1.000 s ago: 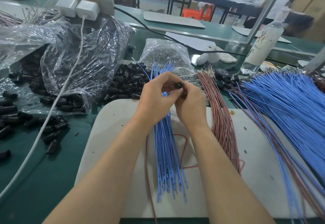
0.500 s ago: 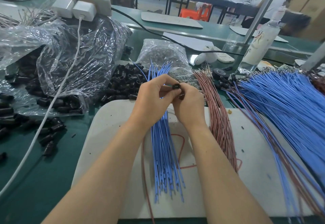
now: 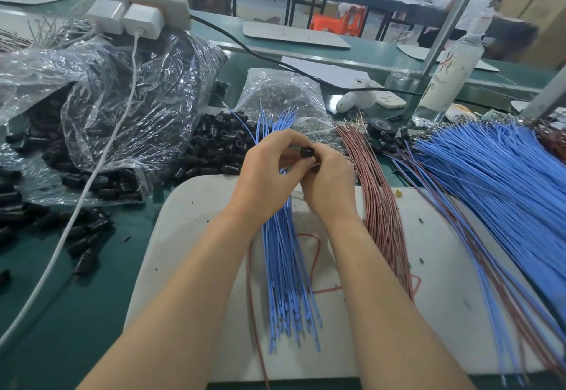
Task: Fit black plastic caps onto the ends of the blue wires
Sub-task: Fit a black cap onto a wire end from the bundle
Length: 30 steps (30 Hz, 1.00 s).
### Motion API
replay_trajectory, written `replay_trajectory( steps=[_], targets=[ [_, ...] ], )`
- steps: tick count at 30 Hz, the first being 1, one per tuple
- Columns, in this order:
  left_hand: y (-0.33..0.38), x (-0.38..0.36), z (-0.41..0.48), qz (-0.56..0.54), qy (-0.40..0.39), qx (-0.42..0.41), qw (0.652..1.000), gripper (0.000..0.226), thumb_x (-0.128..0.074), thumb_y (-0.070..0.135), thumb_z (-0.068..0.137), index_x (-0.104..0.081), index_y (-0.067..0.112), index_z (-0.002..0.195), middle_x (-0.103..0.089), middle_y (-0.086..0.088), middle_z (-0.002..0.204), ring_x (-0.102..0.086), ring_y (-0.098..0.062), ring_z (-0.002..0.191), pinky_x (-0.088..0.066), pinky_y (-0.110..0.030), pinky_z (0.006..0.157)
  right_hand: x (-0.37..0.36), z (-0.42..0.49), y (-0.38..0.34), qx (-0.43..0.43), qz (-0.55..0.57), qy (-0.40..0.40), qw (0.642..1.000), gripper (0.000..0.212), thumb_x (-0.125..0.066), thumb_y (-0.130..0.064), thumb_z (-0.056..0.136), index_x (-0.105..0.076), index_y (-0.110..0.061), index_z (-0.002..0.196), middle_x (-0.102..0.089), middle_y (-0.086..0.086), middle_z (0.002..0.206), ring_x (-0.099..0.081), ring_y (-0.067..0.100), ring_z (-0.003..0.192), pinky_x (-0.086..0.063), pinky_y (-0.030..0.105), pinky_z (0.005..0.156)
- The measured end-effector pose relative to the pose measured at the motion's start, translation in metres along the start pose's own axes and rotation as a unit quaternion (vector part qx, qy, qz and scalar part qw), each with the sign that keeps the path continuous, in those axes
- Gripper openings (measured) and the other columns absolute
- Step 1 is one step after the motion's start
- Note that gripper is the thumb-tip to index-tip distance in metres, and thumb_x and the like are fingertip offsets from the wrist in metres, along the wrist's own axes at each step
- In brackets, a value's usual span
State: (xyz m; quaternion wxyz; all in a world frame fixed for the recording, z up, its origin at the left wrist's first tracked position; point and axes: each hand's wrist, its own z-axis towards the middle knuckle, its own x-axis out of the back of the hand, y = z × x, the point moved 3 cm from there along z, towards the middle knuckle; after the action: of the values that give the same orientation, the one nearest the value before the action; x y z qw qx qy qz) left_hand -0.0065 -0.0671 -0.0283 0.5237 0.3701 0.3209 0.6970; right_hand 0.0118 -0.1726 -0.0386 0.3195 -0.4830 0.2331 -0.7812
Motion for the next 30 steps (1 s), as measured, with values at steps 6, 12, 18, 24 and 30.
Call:
replay_trajectory(
  steps=[6, 12, 18, 24, 30],
  targets=[
    [-0.001, 0.000, -0.001, 0.028, 0.004, -0.022, 0.999, 0.017, -0.051, 0.022, 0.079, -0.061, 0.019, 0.092, -0.049, 0.020, 0.074, -0.046, 0.019, 0.074, -0.033, 0.007, 0.066, 0.002, -0.001, -0.001, 0.005, 0.001, -0.003, 1.000, 0.019, -0.054, -0.004, 0.084, -0.070, -0.007, 0.096, -0.070, 0.011, 0.085, -0.061, 0.030, 0.080, -0.046, 0.041, 0.075],
    [-0.020, 0.004, 0.004, 0.090, 0.018, -0.003, 0.996, 0.018, -0.057, 0.017, 0.084, -0.067, 0.008, 0.094, -0.058, 0.004, 0.081, -0.054, 0.002, 0.073, -0.034, 0.004, 0.067, 0.006, -0.001, -0.005, -0.012, 0.090, 0.003, 0.996, 0.015, -0.058, -0.006, 0.087, -0.067, -0.010, 0.098, -0.067, -0.003, 0.086, -0.062, 0.014, 0.080, -0.049, 0.026, 0.077],
    [-0.027, 0.005, 0.003, 0.132, 0.027, 0.013, 0.991, 0.014, -0.059, 0.002, 0.088, -0.066, 0.004, 0.100, -0.063, 0.001, 0.085, -0.055, -0.010, 0.077, -0.033, 0.004, 0.067, 0.005, -0.003, -0.014, 0.047, 0.132, 0.008, 0.990, 0.014, -0.065, -0.006, 0.084, -0.063, -0.009, 0.097, -0.067, 0.001, 0.089, -0.060, 0.010, 0.074, -0.049, 0.018, 0.071],
    [-0.033, 0.005, 0.004, 0.214, 0.022, 0.042, 0.976, 0.014, -0.057, 0.011, 0.090, -0.064, 0.005, 0.102, -0.067, -0.011, 0.097, -0.063, -0.027, 0.090, -0.050, -0.033, 0.084, 0.001, -0.006, -0.018, 0.067, 0.102, 0.048, 0.991, 0.011, -0.071, -0.013, 0.083, -0.064, -0.007, 0.088, -0.066, 0.004, 0.081, -0.061, 0.016, 0.071, -0.050, 0.030, 0.071],
    [-0.032, 0.006, 0.004, 0.227, 0.030, 0.050, 0.972, 0.010, -0.058, 0.014, 0.090, -0.067, 0.010, 0.092, -0.070, -0.009, 0.084, -0.065, -0.029, 0.082, -0.053, -0.043, 0.077, 0.005, -0.004, -0.020, 0.065, 0.134, 0.022, 0.989, 0.010, -0.070, -0.019, 0.086, -0.068, -0.010, 0.087, -0.068, -0.002, 0.081, -0.062, 0.008, 0.072, -0.049, 0.019, 0.070]
  ],
)
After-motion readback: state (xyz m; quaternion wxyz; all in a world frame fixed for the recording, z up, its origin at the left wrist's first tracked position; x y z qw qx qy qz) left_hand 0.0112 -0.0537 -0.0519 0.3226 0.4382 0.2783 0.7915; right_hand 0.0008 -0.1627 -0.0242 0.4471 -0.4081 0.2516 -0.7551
